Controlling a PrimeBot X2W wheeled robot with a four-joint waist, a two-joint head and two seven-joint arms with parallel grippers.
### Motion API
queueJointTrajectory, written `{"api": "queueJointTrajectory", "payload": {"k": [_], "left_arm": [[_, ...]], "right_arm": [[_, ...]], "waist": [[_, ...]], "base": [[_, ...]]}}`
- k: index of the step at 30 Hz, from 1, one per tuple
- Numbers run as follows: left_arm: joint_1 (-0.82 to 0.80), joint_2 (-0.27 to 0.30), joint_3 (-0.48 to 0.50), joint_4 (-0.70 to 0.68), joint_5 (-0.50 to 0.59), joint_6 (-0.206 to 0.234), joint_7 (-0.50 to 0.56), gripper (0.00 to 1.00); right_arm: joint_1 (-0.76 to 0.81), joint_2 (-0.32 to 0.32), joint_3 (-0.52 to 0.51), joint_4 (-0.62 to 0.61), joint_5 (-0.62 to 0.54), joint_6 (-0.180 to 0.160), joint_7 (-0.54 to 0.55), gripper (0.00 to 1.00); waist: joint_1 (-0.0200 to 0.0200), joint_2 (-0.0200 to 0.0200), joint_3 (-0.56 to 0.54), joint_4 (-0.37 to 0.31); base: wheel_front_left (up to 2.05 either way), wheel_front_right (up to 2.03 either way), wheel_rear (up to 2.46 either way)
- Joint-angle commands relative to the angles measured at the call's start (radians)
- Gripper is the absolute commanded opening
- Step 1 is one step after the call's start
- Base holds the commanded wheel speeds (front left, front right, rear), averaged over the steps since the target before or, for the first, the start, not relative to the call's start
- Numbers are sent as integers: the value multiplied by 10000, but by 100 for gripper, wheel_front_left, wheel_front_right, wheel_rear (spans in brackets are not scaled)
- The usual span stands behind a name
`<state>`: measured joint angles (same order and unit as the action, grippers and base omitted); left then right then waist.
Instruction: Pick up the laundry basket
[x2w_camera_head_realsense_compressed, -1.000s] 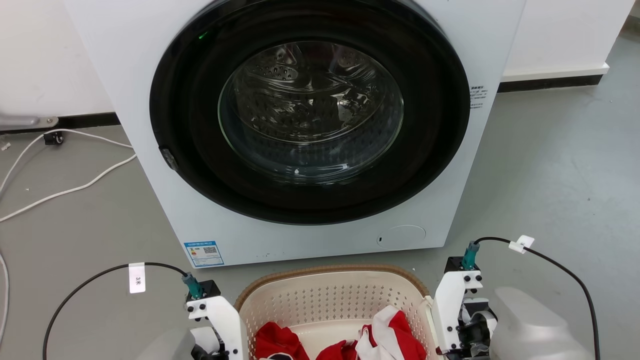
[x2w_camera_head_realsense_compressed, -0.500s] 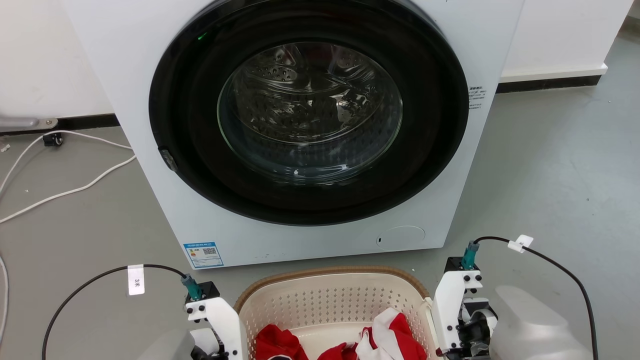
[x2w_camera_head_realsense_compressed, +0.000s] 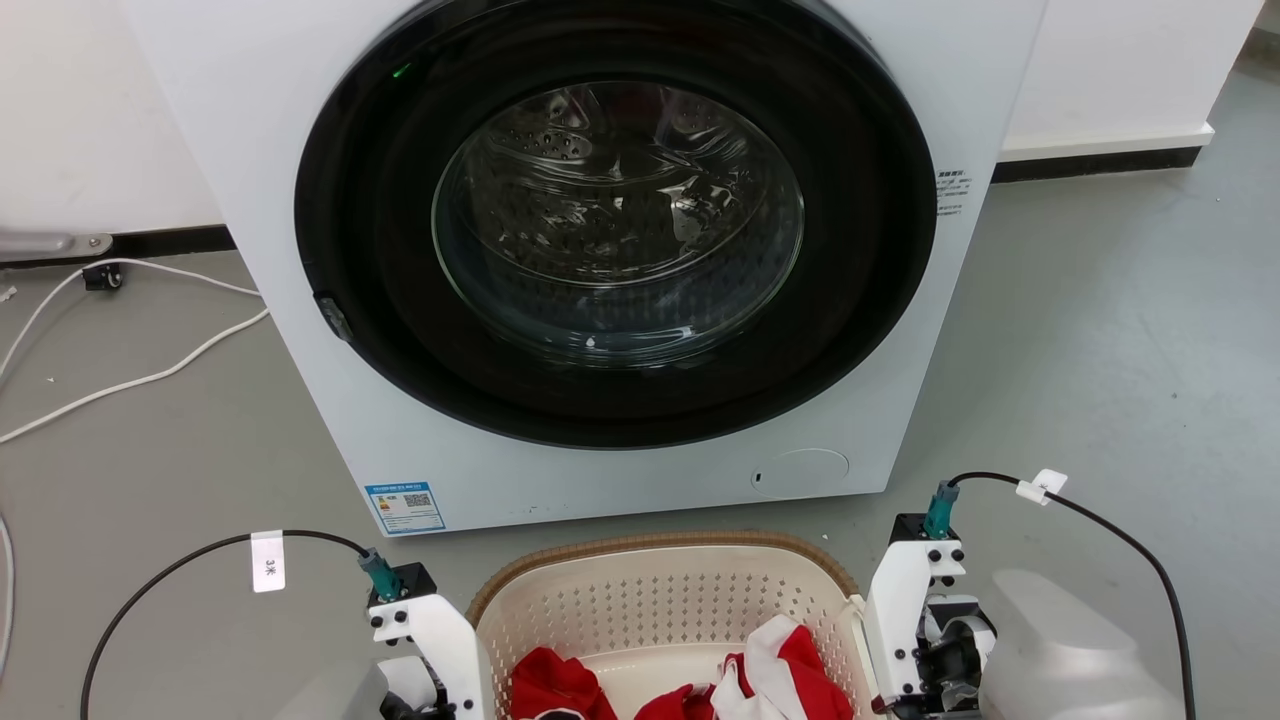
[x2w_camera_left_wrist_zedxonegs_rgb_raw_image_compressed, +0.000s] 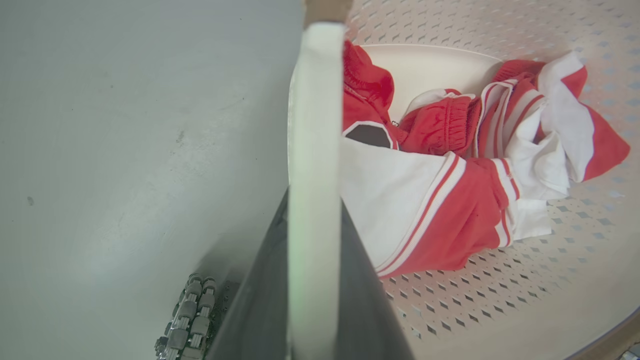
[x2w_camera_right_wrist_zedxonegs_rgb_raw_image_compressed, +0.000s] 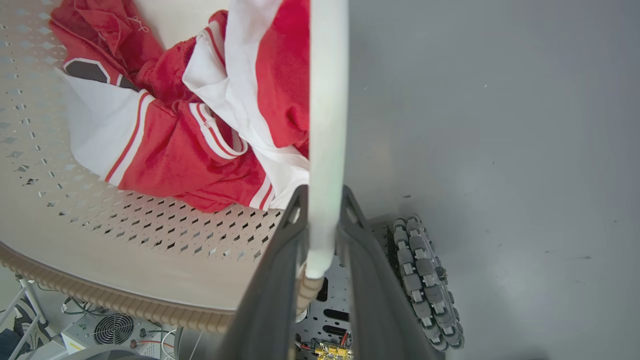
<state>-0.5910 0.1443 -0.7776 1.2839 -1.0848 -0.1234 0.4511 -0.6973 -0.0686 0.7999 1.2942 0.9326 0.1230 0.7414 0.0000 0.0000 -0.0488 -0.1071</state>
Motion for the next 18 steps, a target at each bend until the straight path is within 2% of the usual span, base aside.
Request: {"api": "queueJointTrajectory", "payload": {"k": [1, 18], "left_arm": [[-220, -279, -13, -131, -51, -132, -57, 0], [-197, -305, -39, -64, -224, -124, -192, 0]], "right_arm": [[-57, 333, -40, -106, -6, 140, 65, 0], [-6, 328, -315, -105, -200, 140, 62, 0]], "waist": [[0, 0, 5, -3], [0, 0, 24, 4]], "base": [[0, 0, 0], [0, 0, 0]]}}
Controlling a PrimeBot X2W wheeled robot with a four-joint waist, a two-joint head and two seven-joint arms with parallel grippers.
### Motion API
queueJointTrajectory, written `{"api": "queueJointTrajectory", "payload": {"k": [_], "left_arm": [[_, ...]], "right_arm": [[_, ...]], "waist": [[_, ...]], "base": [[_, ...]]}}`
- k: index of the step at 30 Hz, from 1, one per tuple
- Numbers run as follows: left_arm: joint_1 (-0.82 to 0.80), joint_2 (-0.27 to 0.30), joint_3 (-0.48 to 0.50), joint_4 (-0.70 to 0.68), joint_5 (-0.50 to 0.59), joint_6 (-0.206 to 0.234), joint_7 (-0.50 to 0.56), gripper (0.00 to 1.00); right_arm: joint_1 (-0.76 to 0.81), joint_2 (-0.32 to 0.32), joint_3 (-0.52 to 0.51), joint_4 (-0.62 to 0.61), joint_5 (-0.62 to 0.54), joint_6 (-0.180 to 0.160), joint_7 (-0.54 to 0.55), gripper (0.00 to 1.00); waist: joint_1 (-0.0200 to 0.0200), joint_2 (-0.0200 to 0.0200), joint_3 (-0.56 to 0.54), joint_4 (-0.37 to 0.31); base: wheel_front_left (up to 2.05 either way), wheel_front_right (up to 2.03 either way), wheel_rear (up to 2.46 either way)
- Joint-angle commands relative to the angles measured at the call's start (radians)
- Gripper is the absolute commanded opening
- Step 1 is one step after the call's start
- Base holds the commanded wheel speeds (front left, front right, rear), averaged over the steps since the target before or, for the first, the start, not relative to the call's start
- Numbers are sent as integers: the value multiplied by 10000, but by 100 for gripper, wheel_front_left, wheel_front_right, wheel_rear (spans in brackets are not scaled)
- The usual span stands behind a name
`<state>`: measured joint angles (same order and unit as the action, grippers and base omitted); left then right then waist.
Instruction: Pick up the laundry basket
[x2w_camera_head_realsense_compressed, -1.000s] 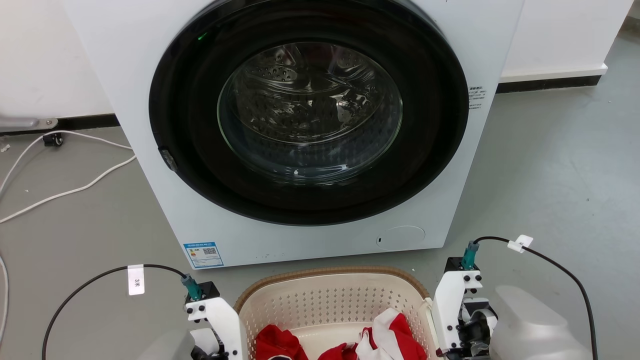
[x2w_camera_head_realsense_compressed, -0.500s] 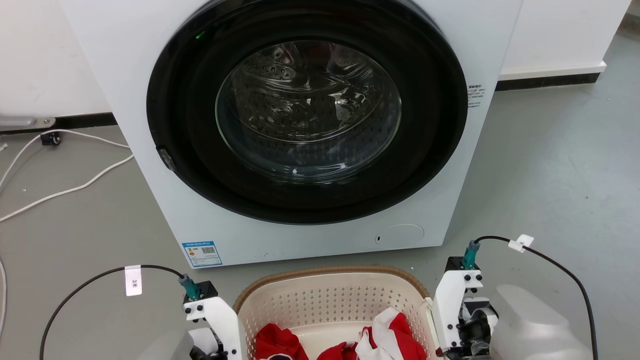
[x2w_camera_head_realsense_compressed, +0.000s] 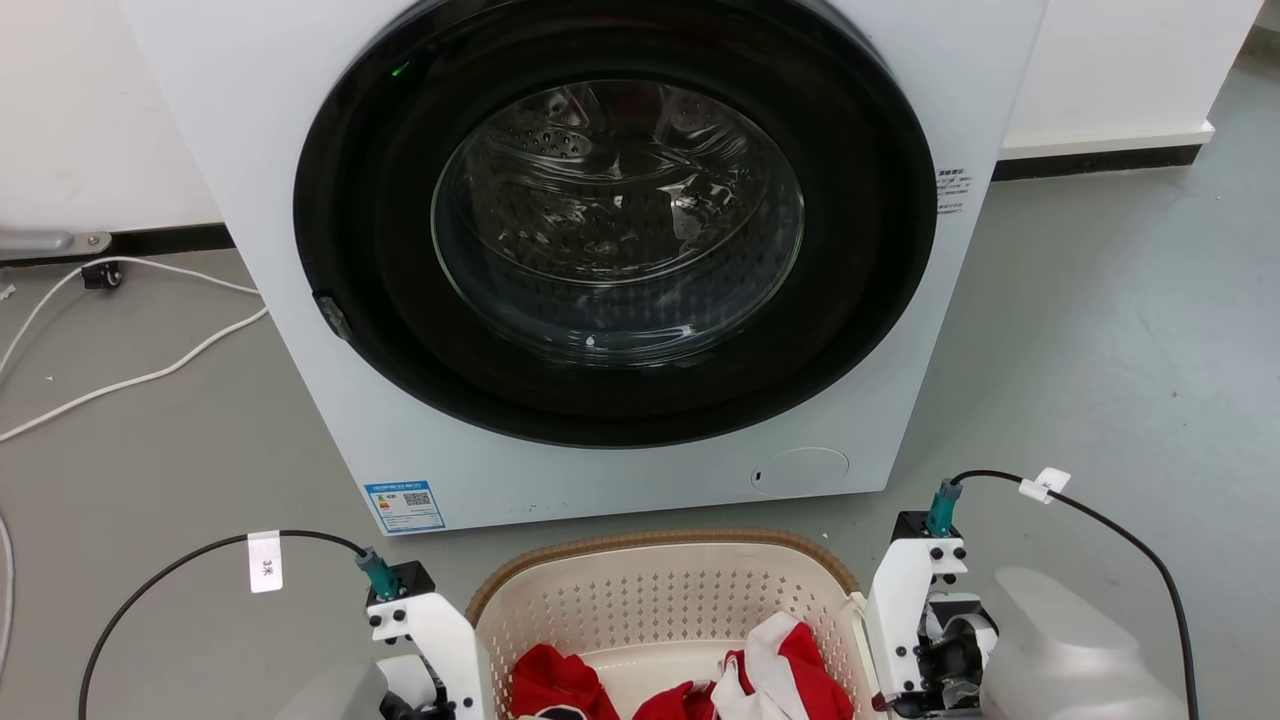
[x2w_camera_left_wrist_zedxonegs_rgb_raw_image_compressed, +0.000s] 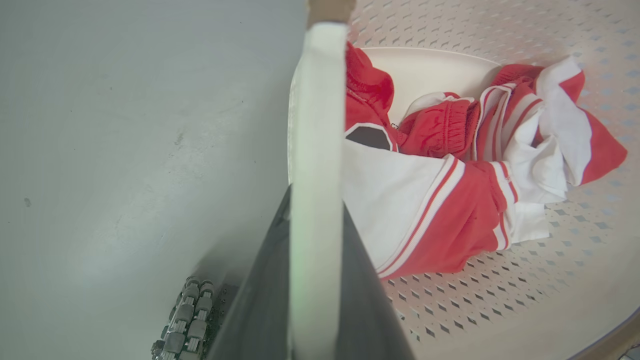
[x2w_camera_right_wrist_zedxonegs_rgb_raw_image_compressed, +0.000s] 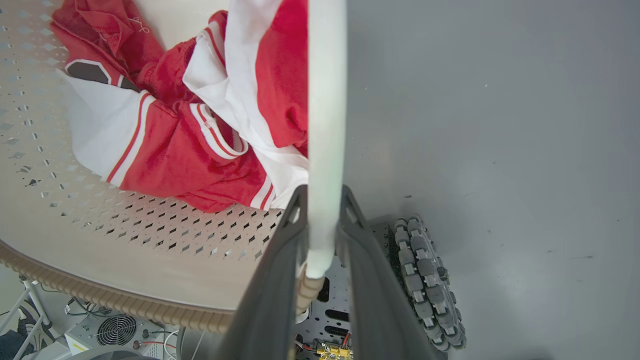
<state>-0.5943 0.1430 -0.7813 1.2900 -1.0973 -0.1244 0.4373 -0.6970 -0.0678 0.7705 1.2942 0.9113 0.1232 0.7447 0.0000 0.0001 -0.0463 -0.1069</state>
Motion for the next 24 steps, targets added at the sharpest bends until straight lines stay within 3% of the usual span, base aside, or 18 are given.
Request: {"api": "queueJointTrajectory", "payload": {"k": [1, 24], "left_arm": [[-160, -289, -5, -121, -105, -115, -55, 0], [-161, -316, -136, -84, -133, -114, -211, 0]], "right_arm": [[-5, 319, -34, -105, 5, 138, 37, 0], [86, 317, -274, -105, -135, 139, 199, 0]], "waist": [[0, -1, 1, 4], [0, -1, 20, 5]], "base": [[0, 0, 0], [0, 0, 0]]}}
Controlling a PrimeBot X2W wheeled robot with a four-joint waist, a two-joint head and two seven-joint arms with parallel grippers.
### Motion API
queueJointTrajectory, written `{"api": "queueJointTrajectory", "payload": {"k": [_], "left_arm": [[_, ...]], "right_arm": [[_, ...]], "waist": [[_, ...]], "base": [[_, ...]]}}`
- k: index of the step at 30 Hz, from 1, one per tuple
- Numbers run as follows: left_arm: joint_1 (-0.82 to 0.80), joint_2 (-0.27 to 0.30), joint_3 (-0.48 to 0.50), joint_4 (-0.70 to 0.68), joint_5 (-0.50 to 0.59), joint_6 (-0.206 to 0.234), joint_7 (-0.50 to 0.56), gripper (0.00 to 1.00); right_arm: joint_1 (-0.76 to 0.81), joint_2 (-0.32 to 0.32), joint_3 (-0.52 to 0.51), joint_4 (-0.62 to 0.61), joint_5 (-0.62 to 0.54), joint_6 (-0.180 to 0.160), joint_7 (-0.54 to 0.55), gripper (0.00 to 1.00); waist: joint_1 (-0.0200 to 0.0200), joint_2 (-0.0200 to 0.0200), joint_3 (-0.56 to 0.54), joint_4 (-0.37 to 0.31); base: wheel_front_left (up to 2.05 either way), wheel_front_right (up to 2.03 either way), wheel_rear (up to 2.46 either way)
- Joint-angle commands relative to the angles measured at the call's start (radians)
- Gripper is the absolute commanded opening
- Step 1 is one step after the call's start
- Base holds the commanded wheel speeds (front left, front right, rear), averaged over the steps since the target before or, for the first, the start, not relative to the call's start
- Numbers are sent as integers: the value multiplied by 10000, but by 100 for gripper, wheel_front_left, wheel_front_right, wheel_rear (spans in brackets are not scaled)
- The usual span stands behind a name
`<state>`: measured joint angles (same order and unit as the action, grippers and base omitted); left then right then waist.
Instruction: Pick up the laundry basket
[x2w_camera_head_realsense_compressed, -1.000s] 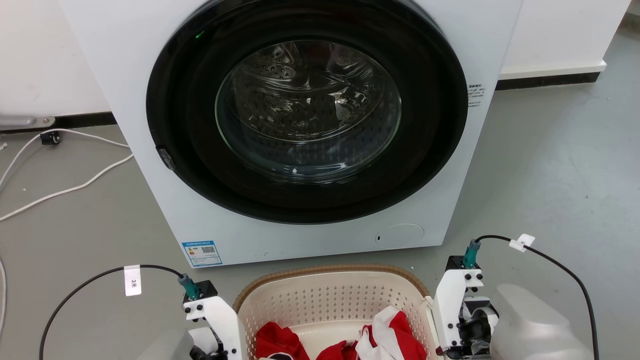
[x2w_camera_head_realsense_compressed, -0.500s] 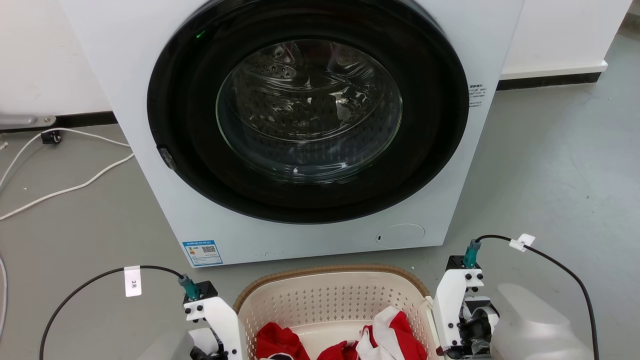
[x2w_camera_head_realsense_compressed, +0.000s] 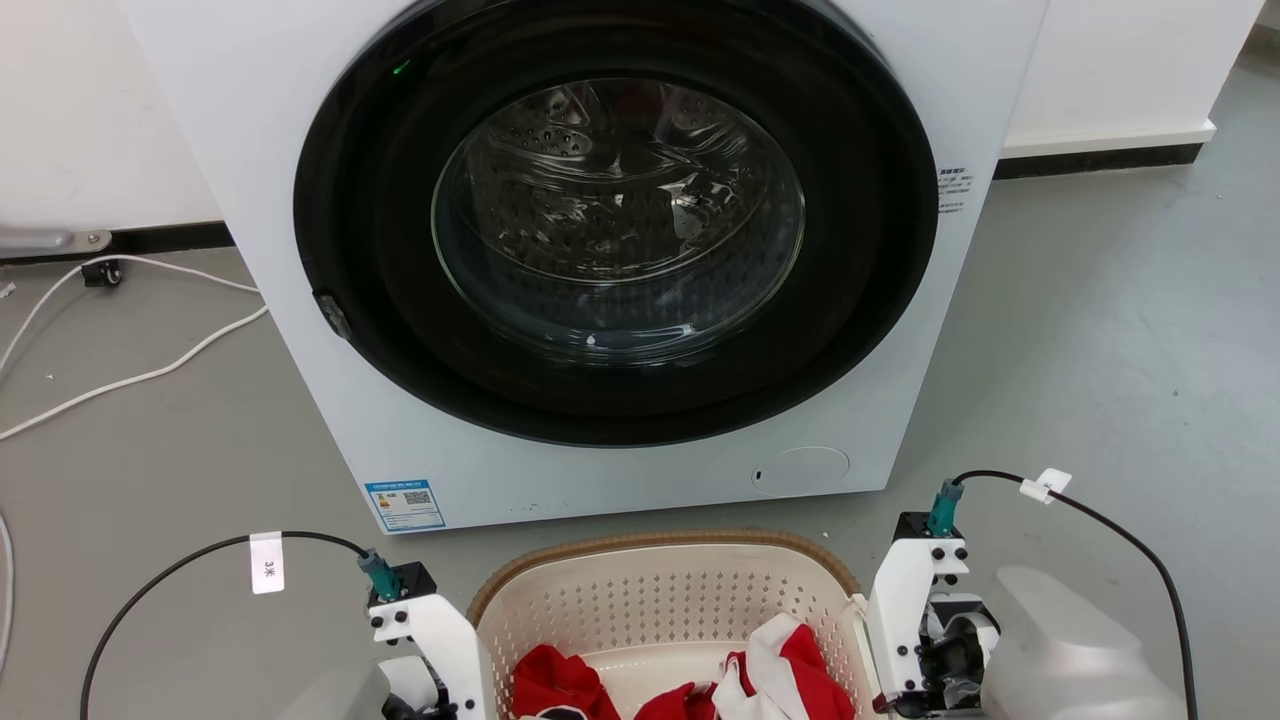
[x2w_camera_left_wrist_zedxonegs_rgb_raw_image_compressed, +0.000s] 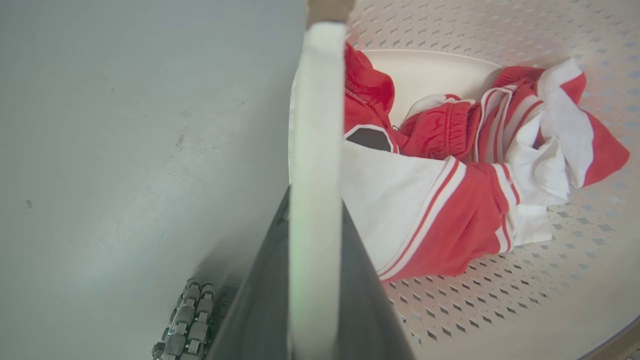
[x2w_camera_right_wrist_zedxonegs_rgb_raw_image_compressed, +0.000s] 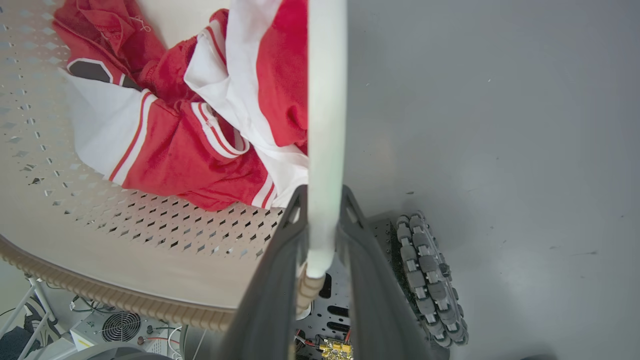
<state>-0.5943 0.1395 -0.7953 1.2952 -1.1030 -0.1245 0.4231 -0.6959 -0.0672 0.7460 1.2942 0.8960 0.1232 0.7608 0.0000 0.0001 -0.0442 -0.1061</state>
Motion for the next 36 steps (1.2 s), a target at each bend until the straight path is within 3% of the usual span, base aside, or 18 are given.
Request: {"api": "queueJointTrajectory", "payload": {"k": [1, 36], "left_arm": [[-155, -277, 1, -134, -82, -112, -75, 0], [-68, -300, -70, -116, -225, -96, -144, 0]], "right_arm": [[84, 311, -35, -105, 14, 139, 45, 0], [184, 311, -299, -105, -143, 139, 94, 0]], "waist": [[0, -1, -3, -4], [0, -1, 51, 13]], "base": [[0, 0, 0], [0, 0, 0]]}}
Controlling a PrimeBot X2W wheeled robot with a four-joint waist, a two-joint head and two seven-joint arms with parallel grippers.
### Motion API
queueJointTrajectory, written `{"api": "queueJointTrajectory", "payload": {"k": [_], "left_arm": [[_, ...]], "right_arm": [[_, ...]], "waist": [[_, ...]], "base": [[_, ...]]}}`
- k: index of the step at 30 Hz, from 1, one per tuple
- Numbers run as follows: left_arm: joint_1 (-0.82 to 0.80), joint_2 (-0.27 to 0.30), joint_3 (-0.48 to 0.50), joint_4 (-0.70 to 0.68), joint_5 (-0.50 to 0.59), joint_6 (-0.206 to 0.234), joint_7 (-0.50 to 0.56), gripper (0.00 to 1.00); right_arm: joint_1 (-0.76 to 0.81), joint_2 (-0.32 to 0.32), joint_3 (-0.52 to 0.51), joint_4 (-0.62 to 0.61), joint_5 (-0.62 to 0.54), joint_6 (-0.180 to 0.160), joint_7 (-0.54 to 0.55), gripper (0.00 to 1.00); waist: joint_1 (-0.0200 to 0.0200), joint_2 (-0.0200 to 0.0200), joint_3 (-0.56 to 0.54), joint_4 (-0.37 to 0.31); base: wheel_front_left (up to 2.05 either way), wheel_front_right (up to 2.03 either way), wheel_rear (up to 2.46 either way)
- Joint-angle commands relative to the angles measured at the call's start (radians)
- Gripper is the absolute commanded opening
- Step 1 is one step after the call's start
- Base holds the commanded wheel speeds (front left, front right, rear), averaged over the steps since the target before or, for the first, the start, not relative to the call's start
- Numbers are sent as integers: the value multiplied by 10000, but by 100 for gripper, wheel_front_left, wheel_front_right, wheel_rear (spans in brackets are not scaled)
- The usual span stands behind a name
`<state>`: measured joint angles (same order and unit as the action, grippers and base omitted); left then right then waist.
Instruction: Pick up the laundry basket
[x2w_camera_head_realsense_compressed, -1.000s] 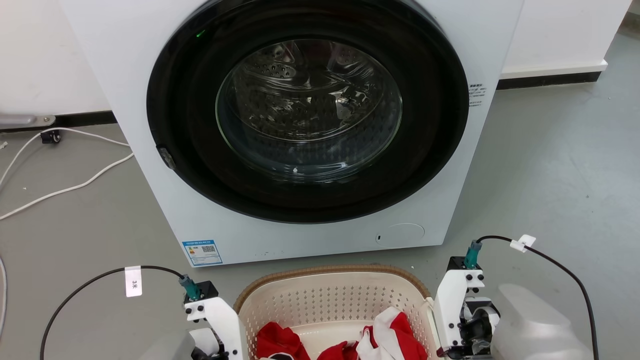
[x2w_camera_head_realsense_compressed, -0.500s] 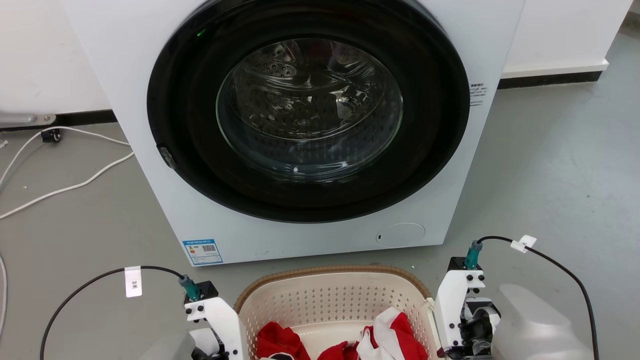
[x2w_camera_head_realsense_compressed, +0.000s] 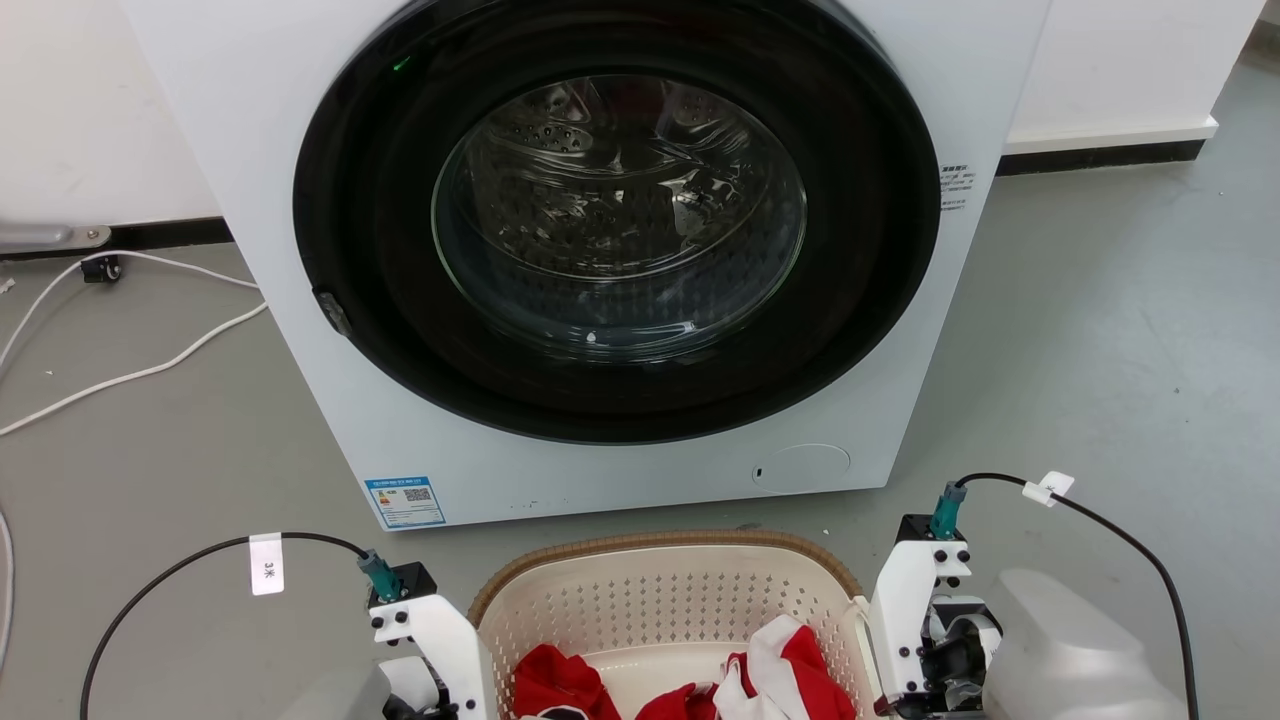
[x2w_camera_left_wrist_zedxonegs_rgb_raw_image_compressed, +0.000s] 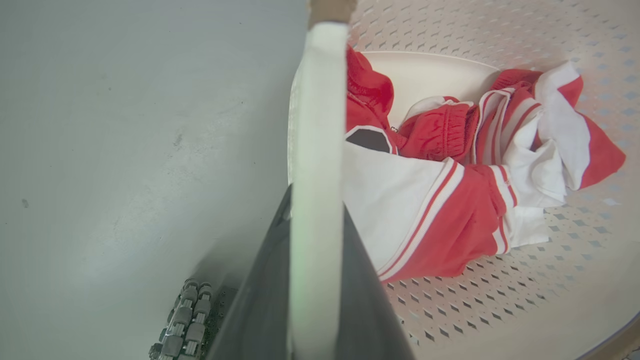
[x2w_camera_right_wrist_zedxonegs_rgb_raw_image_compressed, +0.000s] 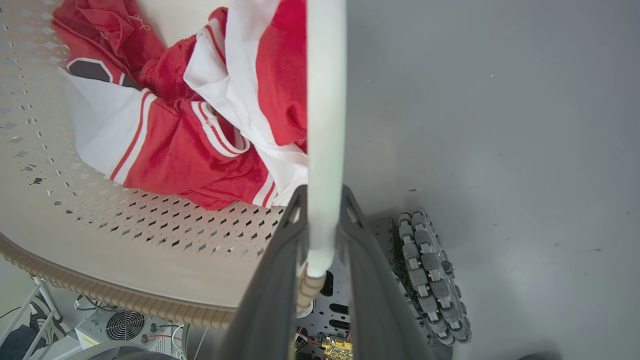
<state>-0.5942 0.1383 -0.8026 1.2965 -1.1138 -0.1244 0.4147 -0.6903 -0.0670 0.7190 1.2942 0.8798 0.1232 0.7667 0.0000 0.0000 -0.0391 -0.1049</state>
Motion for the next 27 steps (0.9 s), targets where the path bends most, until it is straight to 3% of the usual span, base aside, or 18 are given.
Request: {"api": "queueJointTrajectory", "payload": {"k": [1, 27], "left_arm": [[-65, -289, 1, -129, -121, -95, -64, 0], [-116, -292, -32, -135, -211, -46, -124, 0]], "right_arm": [[130, 310, -38, -105, 13, 139, 36, 0], [130, 312, -225, -105, -65, 140, 68, 0]], "waist": [[0, 0, 1, 2], [0, 0, 42, 7]], "base": [[0, 0, 0], [0, 0, 0]]}}
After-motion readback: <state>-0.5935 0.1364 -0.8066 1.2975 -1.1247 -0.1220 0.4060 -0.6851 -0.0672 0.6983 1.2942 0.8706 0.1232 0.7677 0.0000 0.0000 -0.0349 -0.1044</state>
